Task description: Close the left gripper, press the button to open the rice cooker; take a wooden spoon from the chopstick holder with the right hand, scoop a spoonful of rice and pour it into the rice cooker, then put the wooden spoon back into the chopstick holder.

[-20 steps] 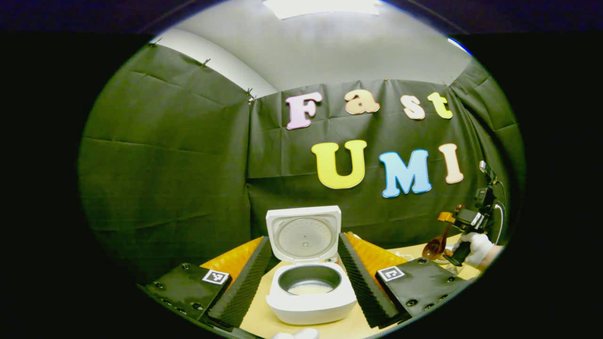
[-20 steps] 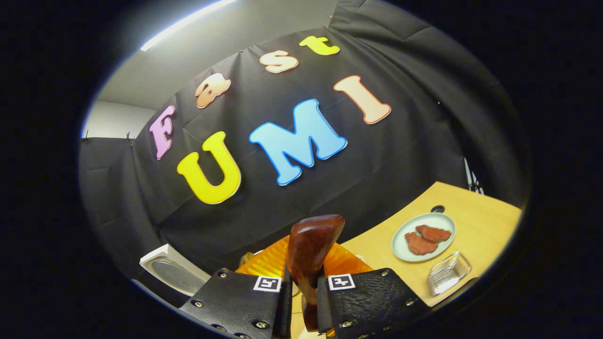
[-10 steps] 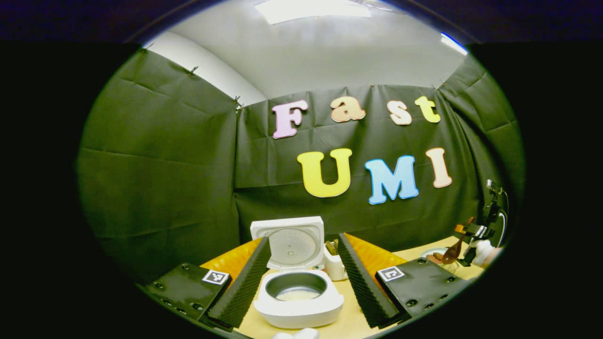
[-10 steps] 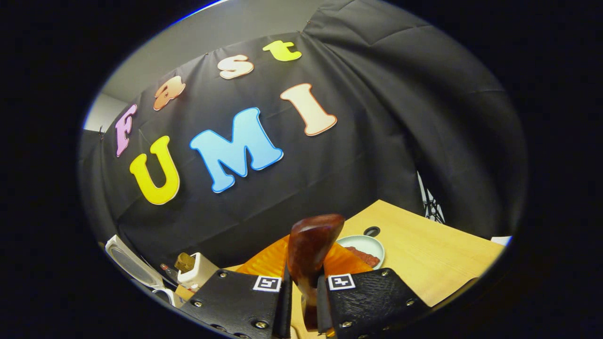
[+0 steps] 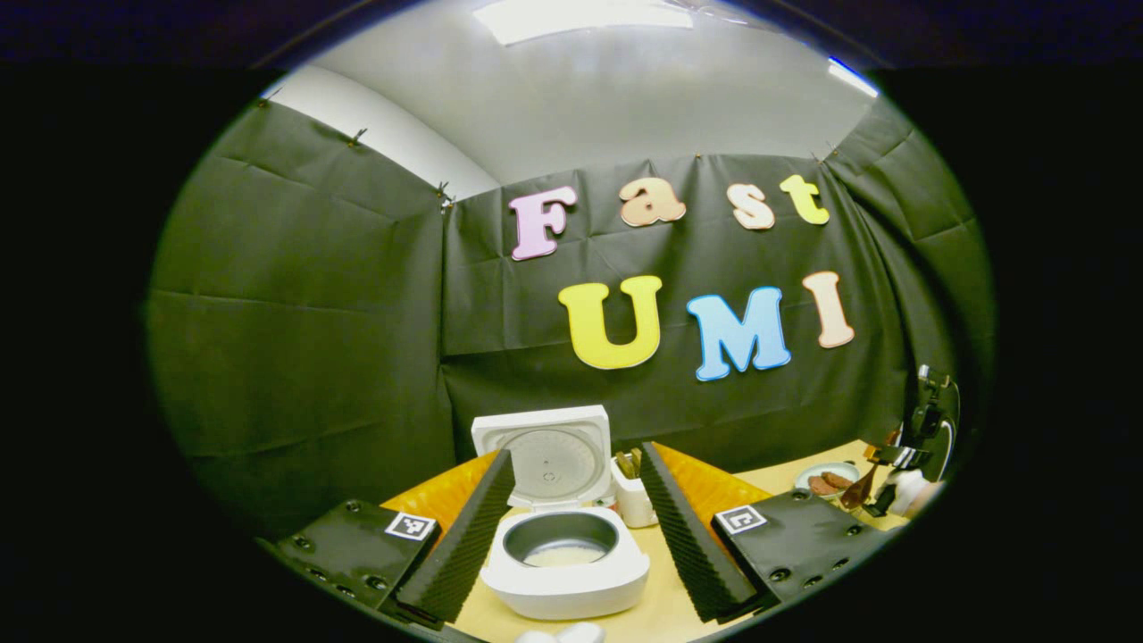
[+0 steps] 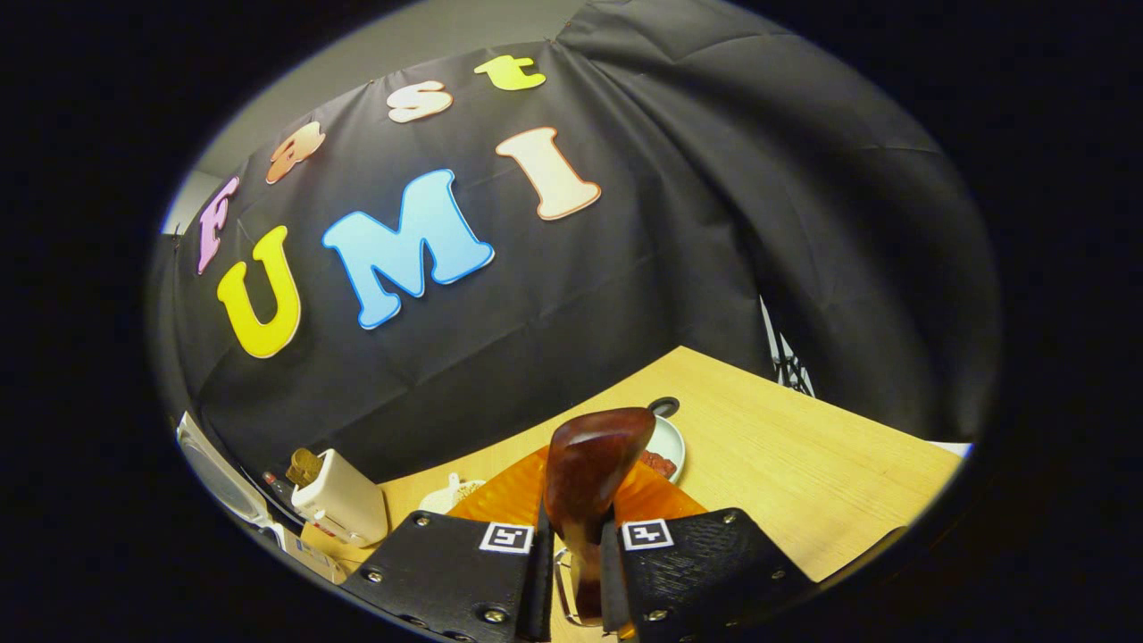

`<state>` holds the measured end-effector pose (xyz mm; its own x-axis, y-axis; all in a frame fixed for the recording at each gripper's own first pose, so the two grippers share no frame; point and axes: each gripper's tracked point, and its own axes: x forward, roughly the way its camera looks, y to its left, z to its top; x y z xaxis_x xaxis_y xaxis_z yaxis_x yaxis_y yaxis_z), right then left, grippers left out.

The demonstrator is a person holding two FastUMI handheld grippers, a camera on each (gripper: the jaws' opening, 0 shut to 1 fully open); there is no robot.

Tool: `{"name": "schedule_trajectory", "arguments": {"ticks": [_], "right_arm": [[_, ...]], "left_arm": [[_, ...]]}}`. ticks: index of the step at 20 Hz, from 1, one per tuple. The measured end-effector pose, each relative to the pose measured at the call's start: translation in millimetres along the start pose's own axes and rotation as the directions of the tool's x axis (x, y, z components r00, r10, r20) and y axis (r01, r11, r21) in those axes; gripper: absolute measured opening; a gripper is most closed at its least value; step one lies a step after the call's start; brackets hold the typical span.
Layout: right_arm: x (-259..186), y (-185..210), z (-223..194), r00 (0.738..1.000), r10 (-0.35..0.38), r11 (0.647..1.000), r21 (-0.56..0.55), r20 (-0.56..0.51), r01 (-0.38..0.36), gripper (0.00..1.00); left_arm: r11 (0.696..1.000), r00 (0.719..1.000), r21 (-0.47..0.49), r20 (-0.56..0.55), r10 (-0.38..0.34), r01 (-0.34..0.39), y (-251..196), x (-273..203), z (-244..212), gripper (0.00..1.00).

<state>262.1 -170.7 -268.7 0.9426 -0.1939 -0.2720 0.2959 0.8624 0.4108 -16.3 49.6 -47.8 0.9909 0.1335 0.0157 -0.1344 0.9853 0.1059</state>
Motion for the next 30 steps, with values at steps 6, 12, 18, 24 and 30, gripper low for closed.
{"name": "schedule_trajectory", "arguments": {"ticks": [6, 12, 18, 24, 30], "right_arm": [[3.5, -23.8, -40.7, 0.995, -0.059, 0.998, -0.032, -0.076, 0.056, 0.22], [1.9, -31.4, -44.7, 0.989, -0.117, 0.992, -0.051, -0.086, 0.113, 0.22], [-12.8, -56.1, -26.0, 0.984, -0.178, 0.962, -0.217, -0.028, 0.168, 1.00], [-85.6, -24.2, 36.4, 0.988, -0.116, 0.939, -0.314, 0.103, 0.142, 1.00], [-191.3, 78.6, 107.6, 0.975, 0.082, 0.925, -0.381, 0.206, 0.003, 1.00]], "left_arm": [[1.000, 1.000, 0.017, -0.002, 0.002, -0.002, -3.9, -1.0, 1.6, 1.00], [1.000, 1.000, 0.024, -0.003, 0.004, -0.004, -3.4, -2.8, 2.2, 1.00], [1.000, 1.000, 0.019, -0.008, 0.004, -0.004, -4.1, -0.6, 3.6, 1.00], [1.000, 1.000, 0.004, -0.007, -0.009, 0.009, -9.9, 2.6, 4.3, 1.00], [1.000, 1.000, -0.013, -0.014, -0.009, 0.009, -7.5, 18.0, 7.2, 1.00]]}}
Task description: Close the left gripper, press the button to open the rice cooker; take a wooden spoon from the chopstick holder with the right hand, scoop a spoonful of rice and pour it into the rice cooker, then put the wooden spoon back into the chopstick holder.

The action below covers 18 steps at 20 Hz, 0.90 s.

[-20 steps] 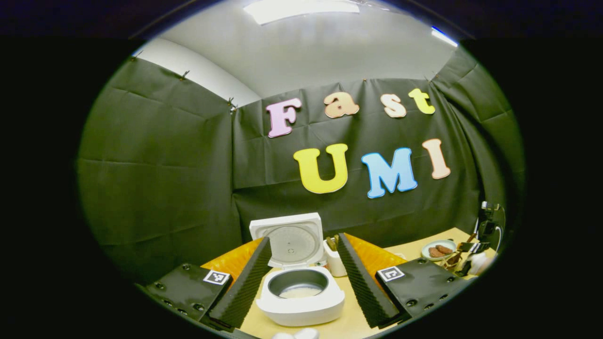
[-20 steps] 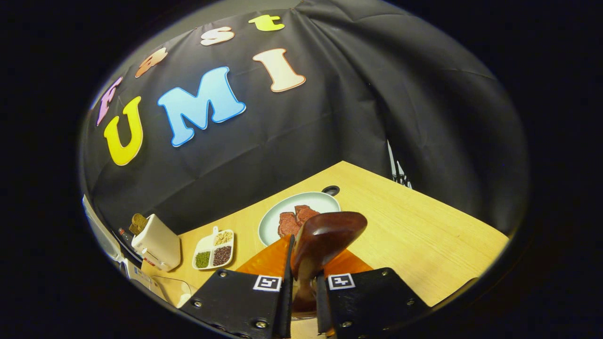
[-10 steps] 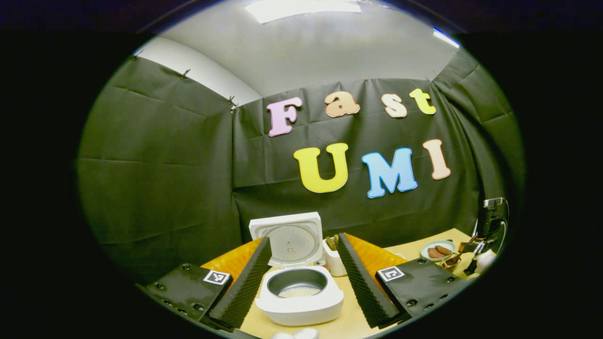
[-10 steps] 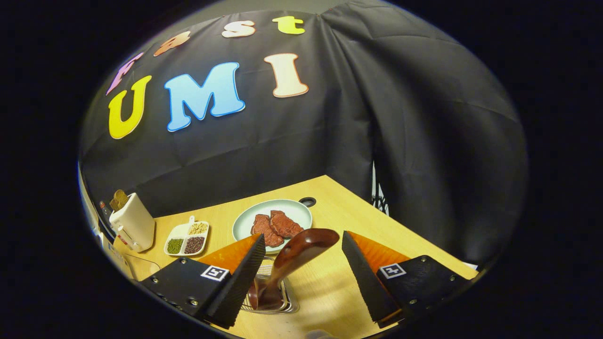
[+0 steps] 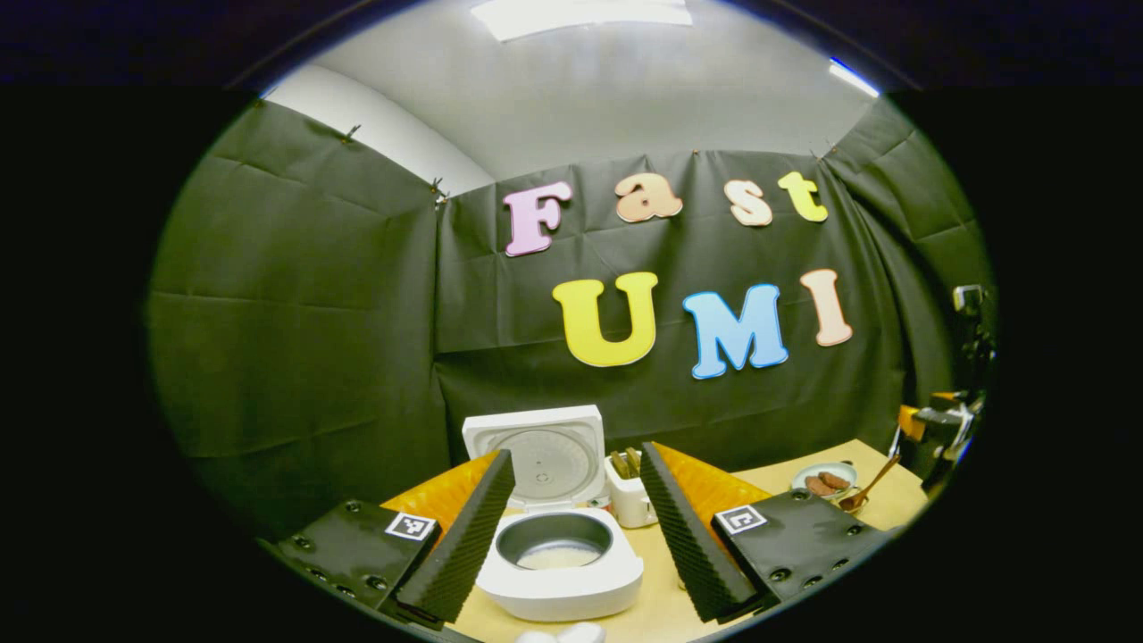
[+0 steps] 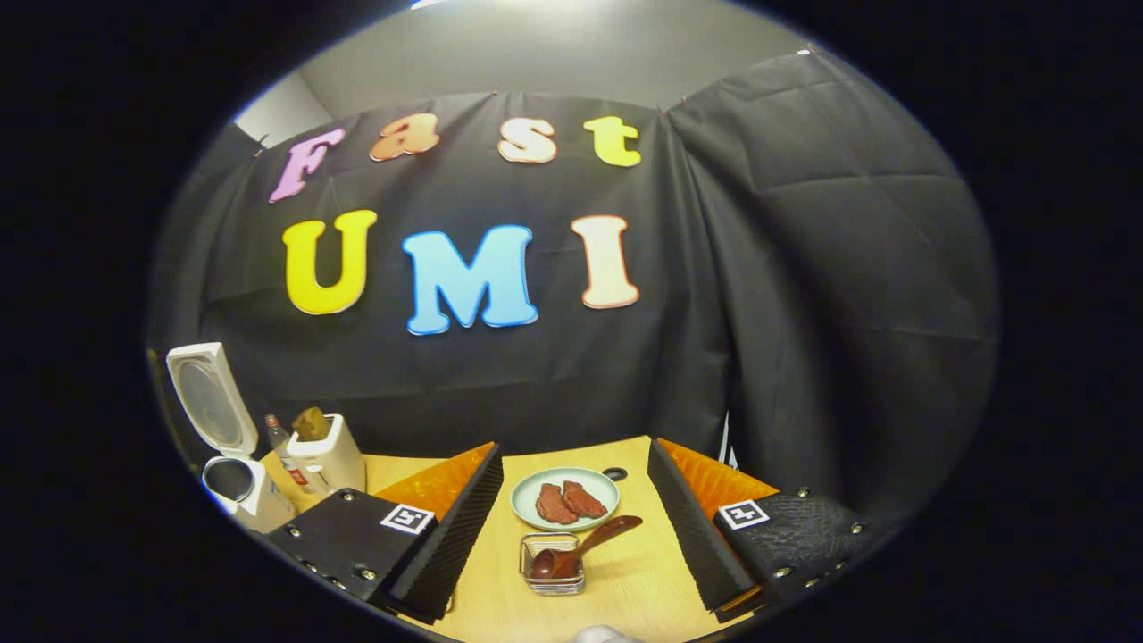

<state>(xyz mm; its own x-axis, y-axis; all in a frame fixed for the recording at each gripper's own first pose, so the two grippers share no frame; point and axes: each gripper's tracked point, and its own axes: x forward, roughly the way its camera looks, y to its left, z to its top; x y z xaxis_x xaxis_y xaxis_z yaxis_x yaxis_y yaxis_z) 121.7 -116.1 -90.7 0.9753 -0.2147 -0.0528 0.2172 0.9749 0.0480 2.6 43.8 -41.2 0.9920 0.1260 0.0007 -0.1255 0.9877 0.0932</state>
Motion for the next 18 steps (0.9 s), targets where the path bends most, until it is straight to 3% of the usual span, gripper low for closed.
{"name": "schedule_trajectory", "arguments": {"ticks": [2, 6, 12, 16, 17, 18], "right_arm": [[-31.6, 28.4, 25.7, 0.997, 0.068, 0.997, -0.024, 0.026, -0.067, 1.00], [-84.6, 70.5, 37.8, 0.981, 0.192, 0.981, -0.032, -0.003, -0.192, 0.99], [-122.9, 94.4, 31.1, 0.965, 0.256, 0.966, -0.023, -0.050, -0.257, 0.98], [-128.1, 106.2, 25.8, 0.955, 0.285, 0.958, 0.000, -0.082, -0.286, 0.99], [-128.5, 108.8, 23.5, 0.952, 0.291, 0.956, 0.001, -0.093, -0.292, 0.99], [-129.8, 110.7, 20.9, 0.949, 0.297, 0.955, 0.002, -0.103, -0.298, 0.99]], "left_arm": [[1.000, 1.000, -0.015, -0.003, 0.009, -0.009, 5.7, 9.7, 4.3, 1.00], [0.999, 0.999, -0.028, -0.001, 0.042, -0.042, 23.9, 32.3, 20.4, 1.00], [0.998, 0.999, -0.044, 0.006, 0.054, -0.053, 40.0, 71.7, 44.0, 1.00], [0.997, 0.997, -0.035, -0.017, 0.071, -0.072, 56.4, 133.8, 64.5, 1.00], [0.996, 0.997, -0.036, -0.037, 0.074, -0.076, 58.8, 152.3, 65.5, 0.94], [0.996, 0.996, -0.032, -0.047, 0.079, -0.081, 62.2, 174.9, 70.8, 1.00]]}}
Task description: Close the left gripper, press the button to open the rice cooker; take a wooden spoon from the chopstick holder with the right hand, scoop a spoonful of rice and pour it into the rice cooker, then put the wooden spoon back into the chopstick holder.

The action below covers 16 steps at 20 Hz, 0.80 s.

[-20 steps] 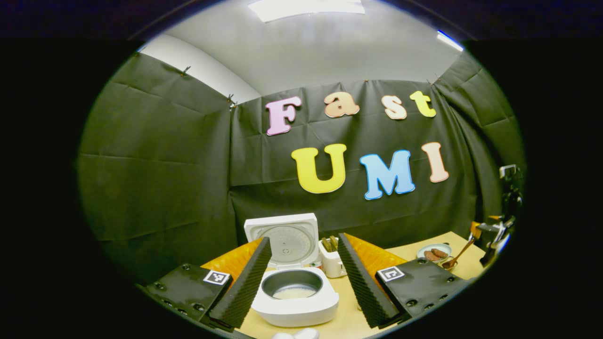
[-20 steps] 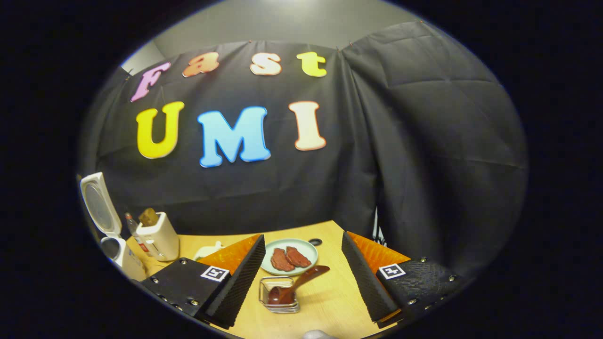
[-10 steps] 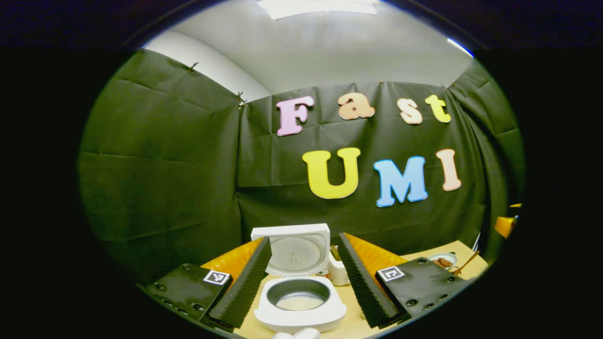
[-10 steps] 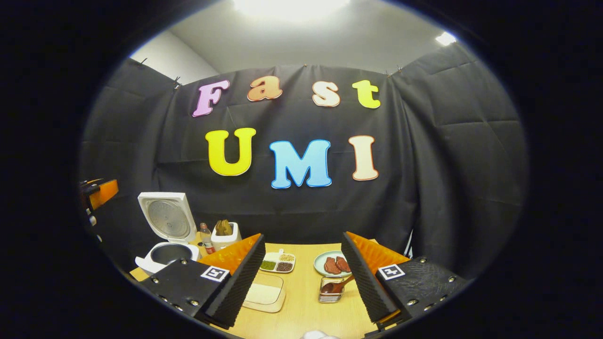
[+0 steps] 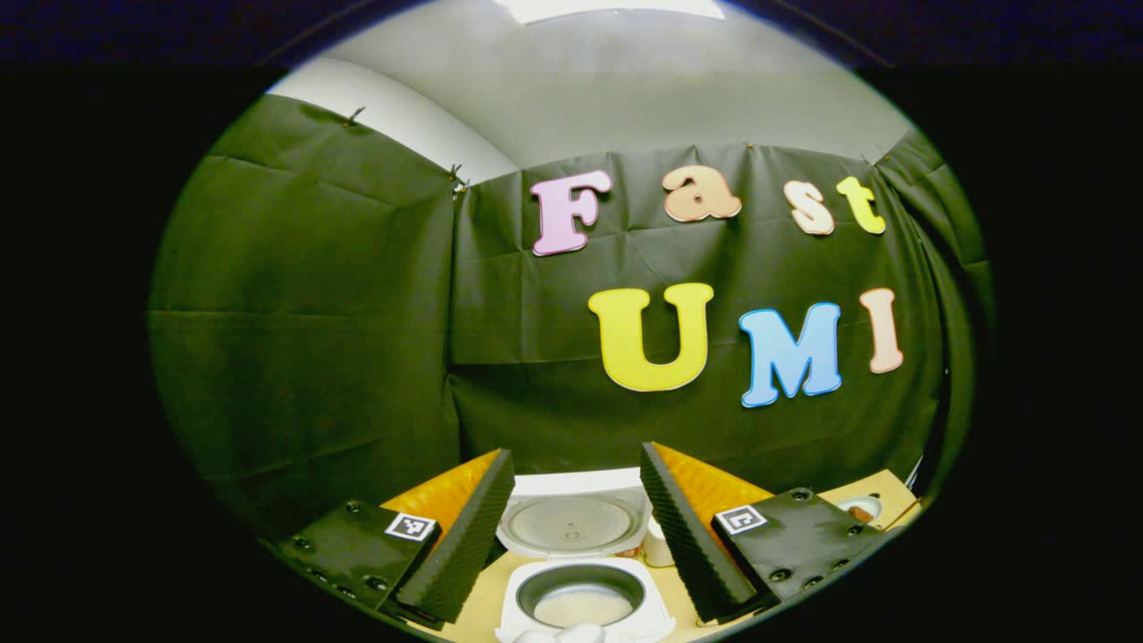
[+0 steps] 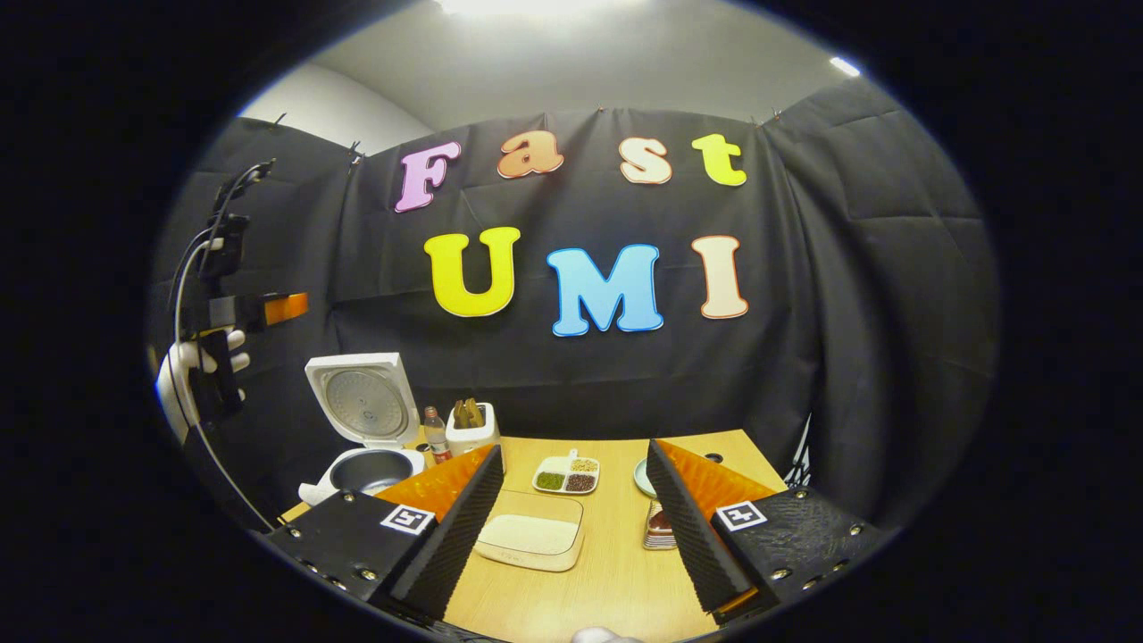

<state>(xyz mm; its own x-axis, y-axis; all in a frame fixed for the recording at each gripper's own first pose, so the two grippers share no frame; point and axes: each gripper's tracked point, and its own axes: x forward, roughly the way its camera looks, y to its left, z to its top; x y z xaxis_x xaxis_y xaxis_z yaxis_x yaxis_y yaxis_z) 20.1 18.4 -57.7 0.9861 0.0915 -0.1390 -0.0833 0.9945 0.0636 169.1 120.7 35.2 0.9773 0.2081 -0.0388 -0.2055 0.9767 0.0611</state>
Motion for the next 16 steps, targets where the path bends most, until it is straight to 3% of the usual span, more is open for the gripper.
{"name": "schedule_trajectory", "arguments": {"ticks": [5, 9, 13, 16], "right_arm": [[1.6, 6.4, -11.8, 0.999, 0.020, 1.000, -0.010, -0.044, -0.021, 0.99], [3.3, 0.4, -19.4, 0.997, 0.014, 1.000, 0.008, -0.076, -0.013, 0.99], [5.7, -3.6, -23.8, 0.996, 0.010, 1.000, 0.006, -0.094, -0.009, 0.99], [7.3, -1.2, -30.4, 0.993, 0.020, 1.000, 0.016, -0.112, -0.019, 0.99]], "left_arm": [[1.000, 0.992, -0.030, -0.127, -0.010, 0.006, -4.0, 112.0, -6.2, 1.00], [0.995, 0.981, 0.077, -0.178, 0.079, -0.067, 10.3, 188.6, -22.4, 1.00], [0.990, 0.950, 0.114, -0.291, 0.111, -0.080, 20.7, 218.7, -67.4, 1.00], [0.995, 0.916, 0.068, -0.391, 0.089, -0.068, 19.5, 228.4, -110.1, 1.00]]}}
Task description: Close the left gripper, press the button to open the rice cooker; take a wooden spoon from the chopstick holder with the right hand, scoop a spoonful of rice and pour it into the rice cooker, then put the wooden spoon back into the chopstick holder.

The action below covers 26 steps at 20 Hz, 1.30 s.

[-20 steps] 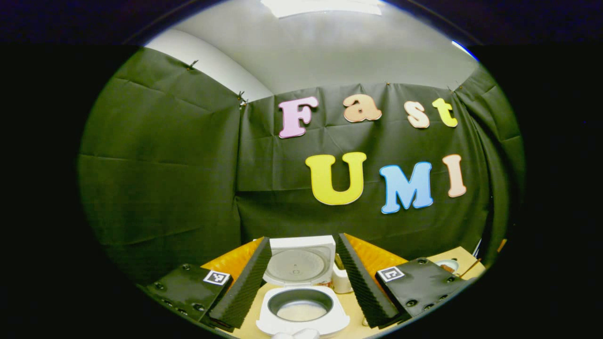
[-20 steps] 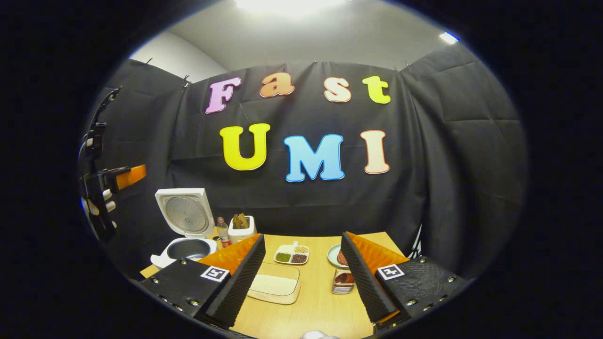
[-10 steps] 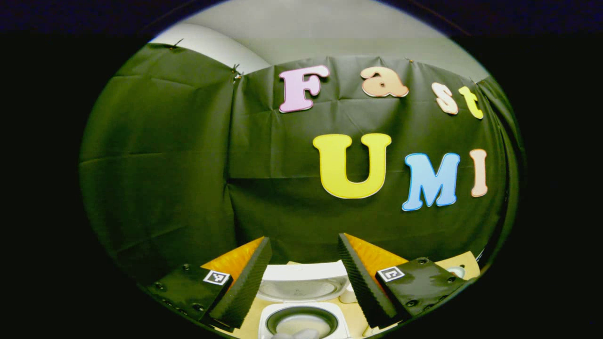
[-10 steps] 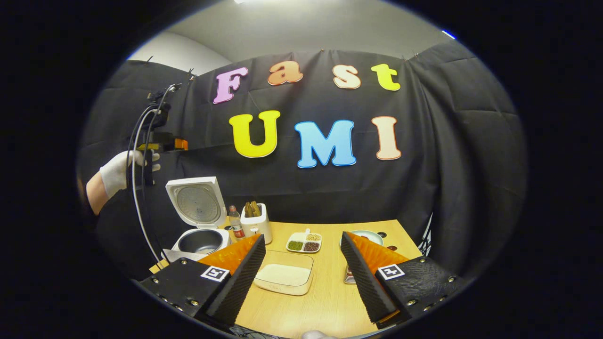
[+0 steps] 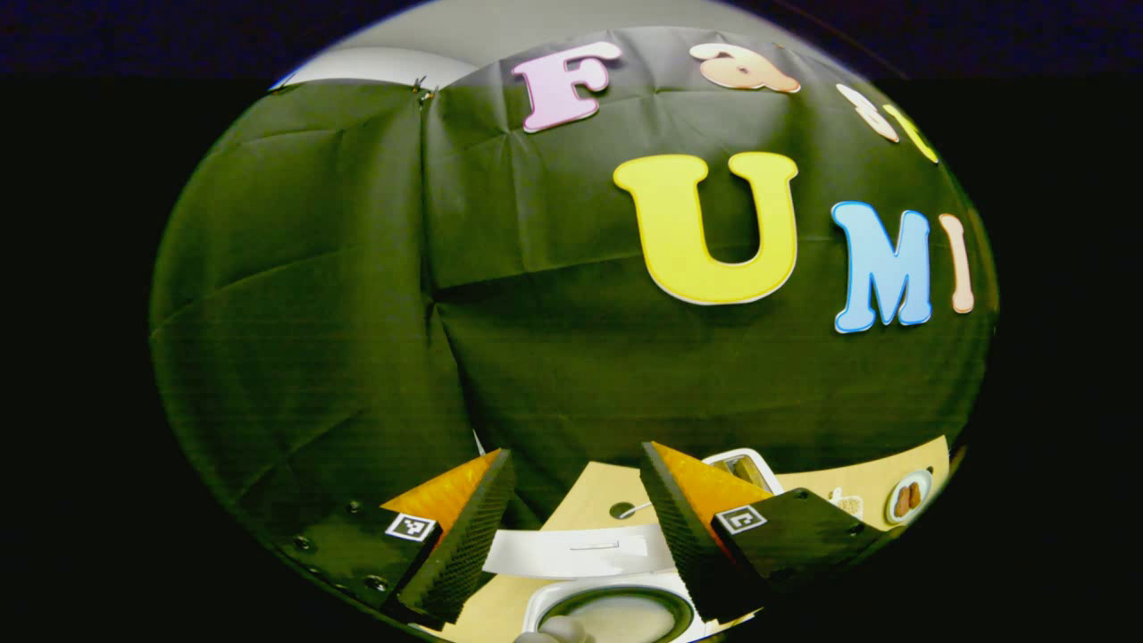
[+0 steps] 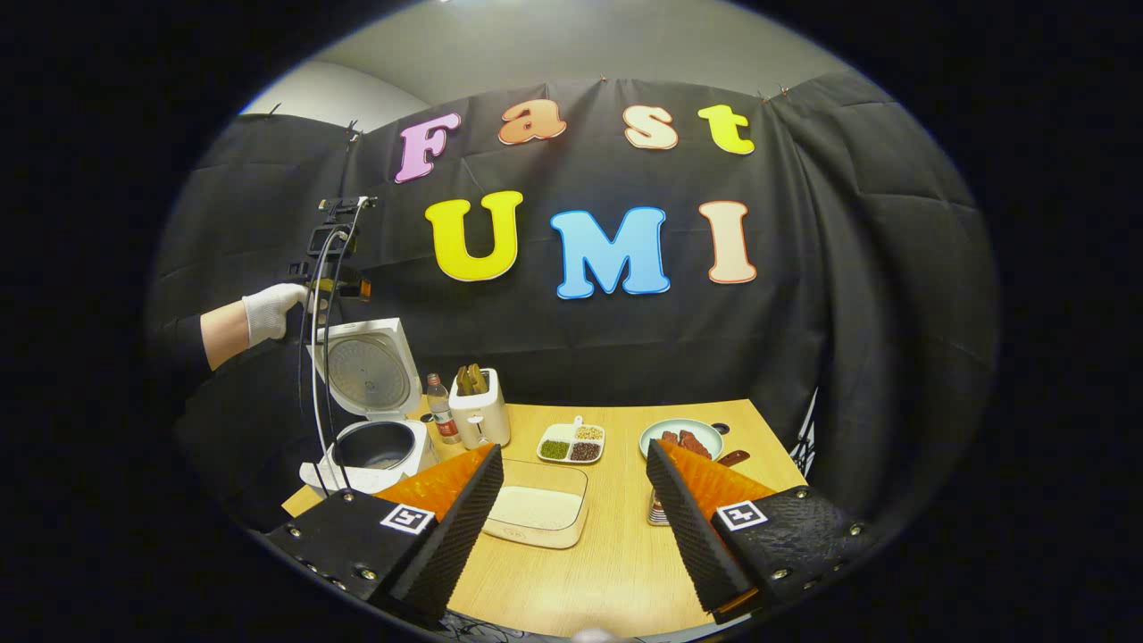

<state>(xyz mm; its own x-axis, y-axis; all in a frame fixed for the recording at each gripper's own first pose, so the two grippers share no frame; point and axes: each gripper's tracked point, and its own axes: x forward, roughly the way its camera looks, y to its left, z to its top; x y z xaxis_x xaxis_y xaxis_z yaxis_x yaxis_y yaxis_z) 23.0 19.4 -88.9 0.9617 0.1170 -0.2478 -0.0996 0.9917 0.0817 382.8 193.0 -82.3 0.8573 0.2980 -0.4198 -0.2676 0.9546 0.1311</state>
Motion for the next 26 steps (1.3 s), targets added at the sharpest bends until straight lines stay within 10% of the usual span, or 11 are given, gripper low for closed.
{"name": "schedule_trajectory", "arguments": {"ticks": [20, 26], "right_arm": [[-14.6, 5.6, -14.4, 0.997, 0.064, 0.997, 0.035, -0.033, -0.063, 0.99], [-19.5, 14.2, -23.3, 0.994, 0.102, 0.993, 0.057, -0.050, -0.099, 0.99]], "left_arm": [[0.993, 0.981, -0.082, -0.171, -0.095, 0.082, -14.5, -64.7, -98.8, 1.00], [0.985, 0.912, -0.125, -0.378, -0.158, 0.119, -27.7, -83.9, -210.3, 1.00]]}}
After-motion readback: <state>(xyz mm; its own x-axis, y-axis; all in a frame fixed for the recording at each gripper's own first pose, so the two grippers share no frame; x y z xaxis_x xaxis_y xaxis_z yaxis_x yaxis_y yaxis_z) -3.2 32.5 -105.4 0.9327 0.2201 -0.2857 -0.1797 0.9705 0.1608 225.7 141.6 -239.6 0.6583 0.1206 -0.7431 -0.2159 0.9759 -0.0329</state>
